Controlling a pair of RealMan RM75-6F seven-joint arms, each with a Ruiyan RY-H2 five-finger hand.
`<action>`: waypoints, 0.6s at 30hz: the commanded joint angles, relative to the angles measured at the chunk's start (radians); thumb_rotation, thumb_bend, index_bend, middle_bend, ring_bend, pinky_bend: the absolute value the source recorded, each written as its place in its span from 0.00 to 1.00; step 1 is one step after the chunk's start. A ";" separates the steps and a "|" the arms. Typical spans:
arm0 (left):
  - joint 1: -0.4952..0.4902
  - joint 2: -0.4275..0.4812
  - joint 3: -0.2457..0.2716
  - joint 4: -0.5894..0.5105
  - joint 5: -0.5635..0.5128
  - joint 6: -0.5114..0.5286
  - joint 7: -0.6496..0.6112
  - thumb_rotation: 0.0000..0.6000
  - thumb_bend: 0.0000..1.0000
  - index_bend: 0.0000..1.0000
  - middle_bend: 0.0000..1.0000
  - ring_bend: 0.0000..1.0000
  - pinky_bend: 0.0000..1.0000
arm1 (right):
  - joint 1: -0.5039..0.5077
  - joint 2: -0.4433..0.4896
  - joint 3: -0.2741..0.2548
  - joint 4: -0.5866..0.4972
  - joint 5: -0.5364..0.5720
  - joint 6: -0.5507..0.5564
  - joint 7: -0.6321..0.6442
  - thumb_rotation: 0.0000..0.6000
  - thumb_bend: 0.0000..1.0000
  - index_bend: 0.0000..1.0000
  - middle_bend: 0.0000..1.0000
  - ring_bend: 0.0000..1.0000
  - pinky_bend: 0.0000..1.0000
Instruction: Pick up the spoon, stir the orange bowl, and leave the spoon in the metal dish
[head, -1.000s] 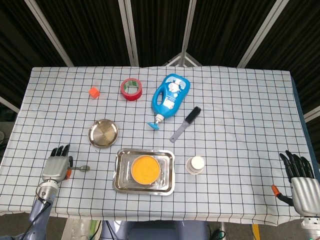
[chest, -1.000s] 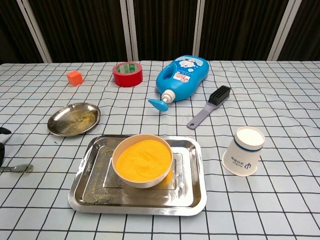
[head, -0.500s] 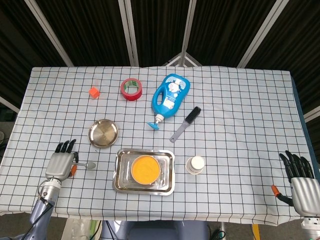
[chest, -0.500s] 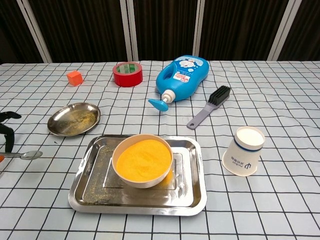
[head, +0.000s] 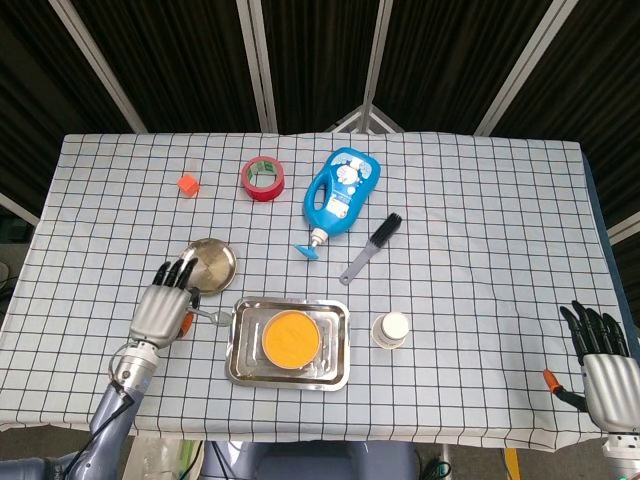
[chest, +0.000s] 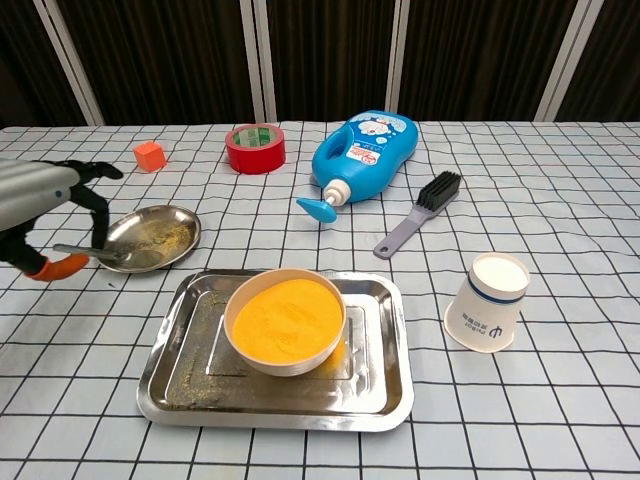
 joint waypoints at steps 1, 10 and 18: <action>-0.070 -0.068 -0.042 -0.048 -0.078 0.019 0.123 1.00 0.58 0.51 0.01 0.00 0.06 | 0.000 0.001 0.000 -0.001 0.001 -0.001 0.004 1.00 0.31 0.00 0.00 0.00 0.00; -0.163 -0.196 -0.064 -0.042 -0.191 0.066 0.293 1.00 0.58 0.50 0.01 0.00 0.06 | 0.003 0.004 0.004 -0.001 0.009 -0.007 0.021 1.00 0.31 0.00 0.00 0.00 0.00; -0.216 -0.275 -0.072 -0.020 -0.260 0.100 0.368 1.00 0.58 0.48 0.01 0.00 0.06 | 0.006 0.005 0.007 -0.002 0.014 -0.012 0.029 1.00 0.31 0.00 0.00 0.00 0.00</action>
